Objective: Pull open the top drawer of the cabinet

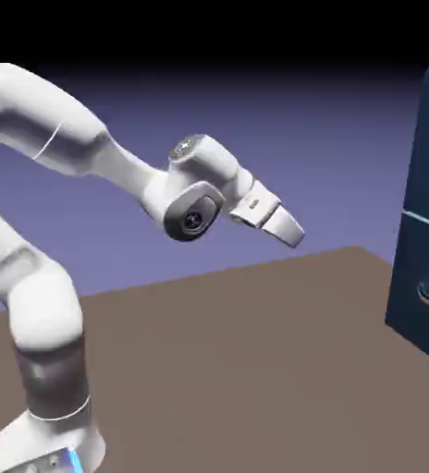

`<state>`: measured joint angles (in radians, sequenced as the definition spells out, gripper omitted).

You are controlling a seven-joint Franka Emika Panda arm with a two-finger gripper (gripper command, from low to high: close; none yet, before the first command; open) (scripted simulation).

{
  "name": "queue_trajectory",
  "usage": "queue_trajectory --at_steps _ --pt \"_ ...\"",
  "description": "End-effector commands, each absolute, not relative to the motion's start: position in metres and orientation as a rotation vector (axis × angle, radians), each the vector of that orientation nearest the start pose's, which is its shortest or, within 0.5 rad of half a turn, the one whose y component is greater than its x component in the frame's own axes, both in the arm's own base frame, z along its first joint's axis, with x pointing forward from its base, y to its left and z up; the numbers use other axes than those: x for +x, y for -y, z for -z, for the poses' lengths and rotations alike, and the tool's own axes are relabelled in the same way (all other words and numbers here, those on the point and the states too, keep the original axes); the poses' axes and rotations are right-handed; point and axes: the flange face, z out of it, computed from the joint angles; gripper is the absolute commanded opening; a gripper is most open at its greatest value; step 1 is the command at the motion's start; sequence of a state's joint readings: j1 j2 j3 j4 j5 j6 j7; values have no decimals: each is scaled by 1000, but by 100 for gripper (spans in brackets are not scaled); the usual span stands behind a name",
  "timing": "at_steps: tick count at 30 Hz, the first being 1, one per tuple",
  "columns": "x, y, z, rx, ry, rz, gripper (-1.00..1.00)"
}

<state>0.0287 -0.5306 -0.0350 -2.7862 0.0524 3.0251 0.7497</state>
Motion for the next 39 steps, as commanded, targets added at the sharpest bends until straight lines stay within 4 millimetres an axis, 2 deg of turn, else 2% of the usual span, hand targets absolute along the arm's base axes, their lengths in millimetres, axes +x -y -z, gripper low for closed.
queue_trajectory --at_steps 1,6,11,18,24,28,31,35,39 --pt "406 16 -447 -2402 -1121 925 0" --pt "437 64 -412 -2191 -1487 682 0" --pt "460 112 -370 -1945 -1816 485 0" --pt "475 178 -315 -1548 -2196 316 0" --pt "481 231 -284 -1184 -2421 289 0" --pt "484 263 -276 -948 -2505 328 0" --pt "489 284 -277 -784 -2531 381 0" --pt "499 307 -289 -597 -2513 473 0" --pt "516 321 -313 -454 -2439 572 0"
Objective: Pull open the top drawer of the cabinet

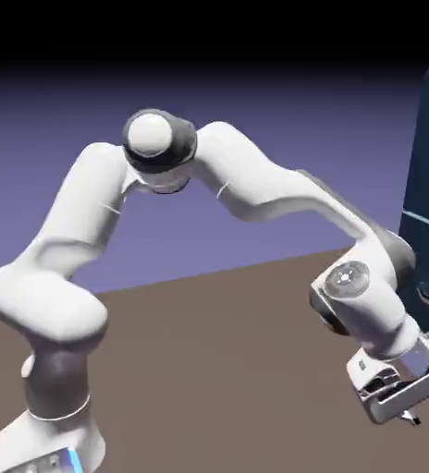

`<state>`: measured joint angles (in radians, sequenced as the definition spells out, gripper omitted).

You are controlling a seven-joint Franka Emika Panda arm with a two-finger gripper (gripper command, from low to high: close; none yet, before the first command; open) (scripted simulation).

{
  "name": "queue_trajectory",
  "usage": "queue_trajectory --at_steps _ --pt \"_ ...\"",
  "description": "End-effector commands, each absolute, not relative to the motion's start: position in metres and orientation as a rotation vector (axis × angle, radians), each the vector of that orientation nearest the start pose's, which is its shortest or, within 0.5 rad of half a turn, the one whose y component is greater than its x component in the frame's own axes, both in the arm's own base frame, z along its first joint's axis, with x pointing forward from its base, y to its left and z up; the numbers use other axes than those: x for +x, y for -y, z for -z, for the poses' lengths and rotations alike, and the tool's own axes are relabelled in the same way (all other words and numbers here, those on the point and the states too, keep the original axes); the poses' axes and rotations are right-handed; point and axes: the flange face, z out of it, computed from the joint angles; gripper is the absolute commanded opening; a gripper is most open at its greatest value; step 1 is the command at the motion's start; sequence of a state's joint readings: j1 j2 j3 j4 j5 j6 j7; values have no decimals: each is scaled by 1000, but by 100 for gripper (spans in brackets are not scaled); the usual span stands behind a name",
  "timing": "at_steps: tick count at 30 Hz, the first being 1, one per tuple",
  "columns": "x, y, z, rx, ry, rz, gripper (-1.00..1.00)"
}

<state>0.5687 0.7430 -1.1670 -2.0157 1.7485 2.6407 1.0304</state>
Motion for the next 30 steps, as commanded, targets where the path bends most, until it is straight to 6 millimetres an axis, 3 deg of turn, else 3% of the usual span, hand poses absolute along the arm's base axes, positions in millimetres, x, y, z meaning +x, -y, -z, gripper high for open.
queue_trajectory --at_steps 1,7,12,17,20,23,25,30 --pt "522 323 -320 -426 -2413 596 0" --pt "563 312 -375 -332 -2207 714 0" --pt "607 272 -428 -346 -1991 757 0" --pt "654 198 -479 -432 -1760 736 0" --pt "680 136 -503 -511 -1623 690 0" --pt "702 62 -519 -607 -1491 619 0" --pt "704 56 -520 -615 -1482 613 0" --pt "736 56 -521 -615 -1483 614 0"
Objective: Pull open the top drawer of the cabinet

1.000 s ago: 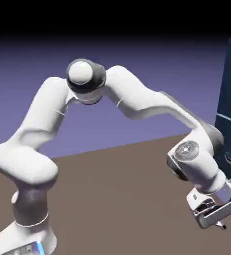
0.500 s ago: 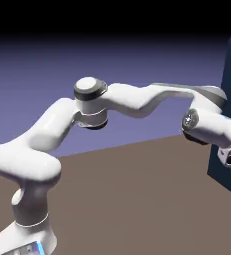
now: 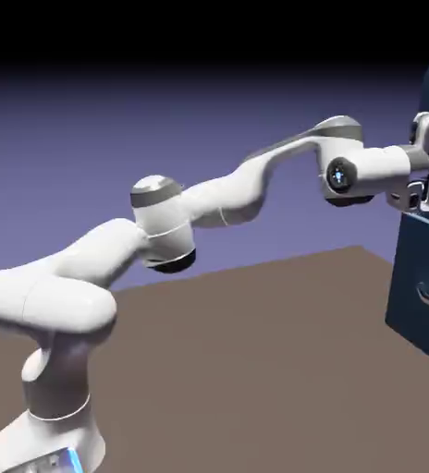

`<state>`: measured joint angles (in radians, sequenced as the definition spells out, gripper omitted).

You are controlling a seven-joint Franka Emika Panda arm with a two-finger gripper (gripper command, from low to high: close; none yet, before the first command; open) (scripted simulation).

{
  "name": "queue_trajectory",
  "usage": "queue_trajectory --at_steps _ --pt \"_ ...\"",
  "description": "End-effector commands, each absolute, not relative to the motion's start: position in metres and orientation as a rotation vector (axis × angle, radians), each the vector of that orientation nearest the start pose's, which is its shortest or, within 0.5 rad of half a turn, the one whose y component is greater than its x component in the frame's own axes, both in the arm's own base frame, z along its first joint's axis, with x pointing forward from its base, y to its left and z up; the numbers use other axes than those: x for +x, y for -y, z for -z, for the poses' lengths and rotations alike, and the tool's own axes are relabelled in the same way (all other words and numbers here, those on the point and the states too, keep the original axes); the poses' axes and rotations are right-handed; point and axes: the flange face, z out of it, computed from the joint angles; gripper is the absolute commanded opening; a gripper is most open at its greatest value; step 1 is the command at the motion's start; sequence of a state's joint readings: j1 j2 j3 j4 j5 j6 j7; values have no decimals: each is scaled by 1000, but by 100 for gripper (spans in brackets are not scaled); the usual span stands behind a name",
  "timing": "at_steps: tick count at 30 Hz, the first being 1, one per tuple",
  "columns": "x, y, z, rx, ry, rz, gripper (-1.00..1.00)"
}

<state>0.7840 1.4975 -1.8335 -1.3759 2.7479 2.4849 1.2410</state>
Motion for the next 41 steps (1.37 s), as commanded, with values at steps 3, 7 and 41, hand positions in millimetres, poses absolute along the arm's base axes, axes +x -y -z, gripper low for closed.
queue_trajectory --at_steps 3,7,41 --pt "753 56 -520 -615 -1483 613 0" --pt "752 58 -520 -613 -1483 614 -100" --pt "499 56 -521 -615 -1481 614 100"
